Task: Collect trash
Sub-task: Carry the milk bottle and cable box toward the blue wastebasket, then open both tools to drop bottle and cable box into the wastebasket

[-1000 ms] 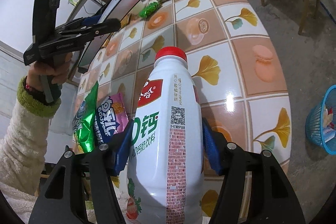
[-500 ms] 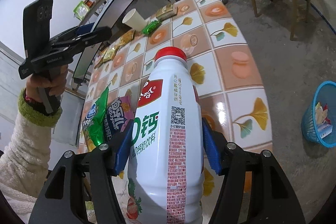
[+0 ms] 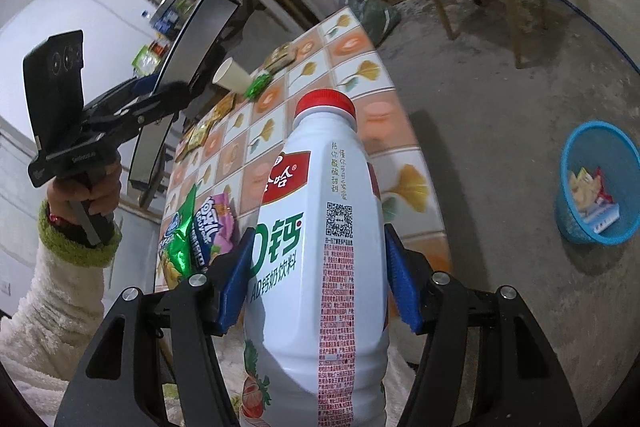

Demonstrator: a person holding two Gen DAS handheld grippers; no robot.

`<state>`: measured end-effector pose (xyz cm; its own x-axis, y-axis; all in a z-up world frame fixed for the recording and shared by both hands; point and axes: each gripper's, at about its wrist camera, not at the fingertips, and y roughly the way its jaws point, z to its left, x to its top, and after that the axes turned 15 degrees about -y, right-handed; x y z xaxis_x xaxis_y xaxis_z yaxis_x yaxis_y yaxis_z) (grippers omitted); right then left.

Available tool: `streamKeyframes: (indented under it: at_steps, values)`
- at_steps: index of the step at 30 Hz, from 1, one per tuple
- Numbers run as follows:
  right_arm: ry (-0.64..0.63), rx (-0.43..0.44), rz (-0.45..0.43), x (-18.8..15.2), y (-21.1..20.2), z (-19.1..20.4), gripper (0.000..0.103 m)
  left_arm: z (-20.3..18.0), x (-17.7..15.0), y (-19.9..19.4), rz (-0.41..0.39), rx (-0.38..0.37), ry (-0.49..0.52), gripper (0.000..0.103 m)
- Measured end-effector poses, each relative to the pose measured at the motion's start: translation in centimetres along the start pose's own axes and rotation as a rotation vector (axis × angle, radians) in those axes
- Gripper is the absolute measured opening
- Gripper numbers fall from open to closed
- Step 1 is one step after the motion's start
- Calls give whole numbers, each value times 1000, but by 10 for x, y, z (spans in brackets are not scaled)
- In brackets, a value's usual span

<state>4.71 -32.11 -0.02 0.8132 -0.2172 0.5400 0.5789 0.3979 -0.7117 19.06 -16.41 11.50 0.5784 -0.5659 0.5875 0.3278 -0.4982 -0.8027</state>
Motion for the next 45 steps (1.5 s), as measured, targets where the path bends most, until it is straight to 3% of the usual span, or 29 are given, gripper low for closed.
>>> streamKeyframes:
  at_steps: [12, 21, 26, 31, 36, 39, 45]
  values:
    - [203, -108, -89, -57, -67, -87, 60, -91, 21, 81, 121, -128, -12, 85]
    - [458, -231, -136, -123, -101, -173, 60, -174, 30, 182, 281, -226, -40, 84]
    - [569, -254, -146, -143, -101, -221, 60, -212, 33, 252, 384, -262, -91, 84]
    - [629, -273, -147, -137, -90, -269, 60, -239, 38, 309, 448, -253, -144, 84]
    - [664, -301, -170, -109, -73, -327, 60, -257, 52, 347, 453, -240, -206, 85]
    - [670, -346, -175, -91, -51, -367, 70, -261, 64, 372, 438, -264, -294, 90]
    - [763, -395, -151, -101, -19, -405, 72, -271, 63, 397, 436, -298, -357, 90]
